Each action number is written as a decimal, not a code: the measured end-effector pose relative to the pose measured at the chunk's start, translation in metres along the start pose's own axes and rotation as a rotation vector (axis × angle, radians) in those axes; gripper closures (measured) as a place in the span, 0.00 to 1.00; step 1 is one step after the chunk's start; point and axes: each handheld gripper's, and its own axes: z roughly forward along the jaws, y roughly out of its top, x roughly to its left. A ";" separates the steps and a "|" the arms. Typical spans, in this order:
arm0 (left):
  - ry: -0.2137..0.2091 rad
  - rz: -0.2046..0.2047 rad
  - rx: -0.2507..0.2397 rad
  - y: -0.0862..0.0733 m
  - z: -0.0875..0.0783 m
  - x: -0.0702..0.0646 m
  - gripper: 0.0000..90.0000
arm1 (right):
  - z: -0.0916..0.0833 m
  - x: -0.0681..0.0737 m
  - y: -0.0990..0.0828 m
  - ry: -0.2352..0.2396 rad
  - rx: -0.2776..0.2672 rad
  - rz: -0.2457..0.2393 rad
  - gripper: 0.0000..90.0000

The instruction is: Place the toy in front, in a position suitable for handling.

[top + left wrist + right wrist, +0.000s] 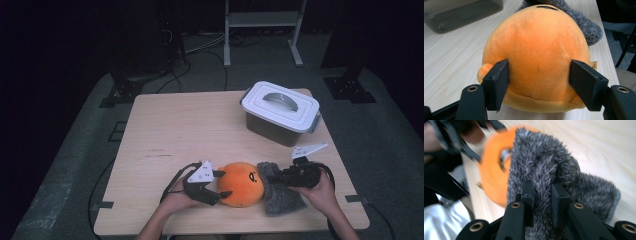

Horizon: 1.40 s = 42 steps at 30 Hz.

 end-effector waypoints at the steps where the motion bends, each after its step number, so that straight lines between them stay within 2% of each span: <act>1: 0.003 -0.002 -0.002 0.001 0.001 0.000 0.36 | -0.001 0.003 0.003 0.011 -0.020 -0.003 0.83; 3: 0.008 -0.002 0.003 0.001 0.002 0.000 0.36 | 0.001 0.010 0.010 0.013 -0.033 -0.026 0.83; 5: 0.009 -0.002 0.003 0.001 0.002 0.000 0.36 | 0.004 0.013 0.011 0.006 -0.017 -0.037 0.83; 9: 0.007 0.001 -0.004 0.001 0.002 -0.001 0.36 | 0.005 0.001 0.003 0.022 0.013 0.009 0.82; 12: 0.010 -0.007 -0.011 0.001 0.002 0.000 0.36 | 0.004 -0.001 -0.002 -0.003 0.049 0.011 0.83; 14: 0.015 -0.016 -0.015 0.002 0.003 0.000 0.35 | 0.000 0.003 0.001 -0.018 0.027 -0.011 0.83; 18: 0.022 0.004 -0.019 0.008 0.005 -0.004 0.35 | -0.007 0.023 0.018 -0.008 -0.056 -0.077 0.83; 20: 0.028 0.021 -0.015 0.011 0.008 -0.007 0.35 | -0.003 0.035 0.024 0.000 -0.066 -0.119 0.83; 22: 0.031 0.023 -0.015 0.013 0.010 -0.010 0.34 | 0.004 0.045 0.026 -0.007 -0.040 -0.159 0.83; 25: 0.021 0.012 -0.017 0.017 0.008 -0.010 0.24 | 0.010 0.043 0.022 -0.021 -0.016 -0.166 0.83; 29: 0.004 0.010 -0.027 0.021 0.003 -0.008 0.19 | 0.004 0.031 0.016 -0.024 -0.032 -0.125 0.84; 31: -0.011 -0.012 -0.024 0.020 0.000 -0.004 0.21 | 0.002 0.027 0.013 -0.023 -0.037 -0.114 0.84; 32: -0.023 -0.029 -0.026 0.019 -0.001 -0.002 0.26 | 0.000 0.025 0.012 -0.026 -0.037 -0.106 0.84; 34: -0.020 -0.036 -0.020 0.017 0.001 -0.002 0.36 | -0.001 0.024 0.012 -0.035 -0.031 -0.105 0.84; 36: -0.008 -0.039 -0.014 0.019 0.004 -0.003 0.41 | -0.001 0.025 0.013 -0.041 -0.028 -0.110 0.84; 38: 0.002 -0.057 -0.023 0.023 0.004 -0.004 0.42 | -0.004 0.032 0.017 -0.067 -0.029 -0.134 0.84; 40: 0.004 -0.083 -0.051 0.028 0.006 -0.006 0.43 | -0.006 0.042 0.022 -0.058 -0.055 -0.157 0.84; 42: 0.012 -0.078 -0.056 0.032 0.010 -0.008 0.42 | -0.005 0.052 0.027 -0.046 -0.060 -0.191 0.84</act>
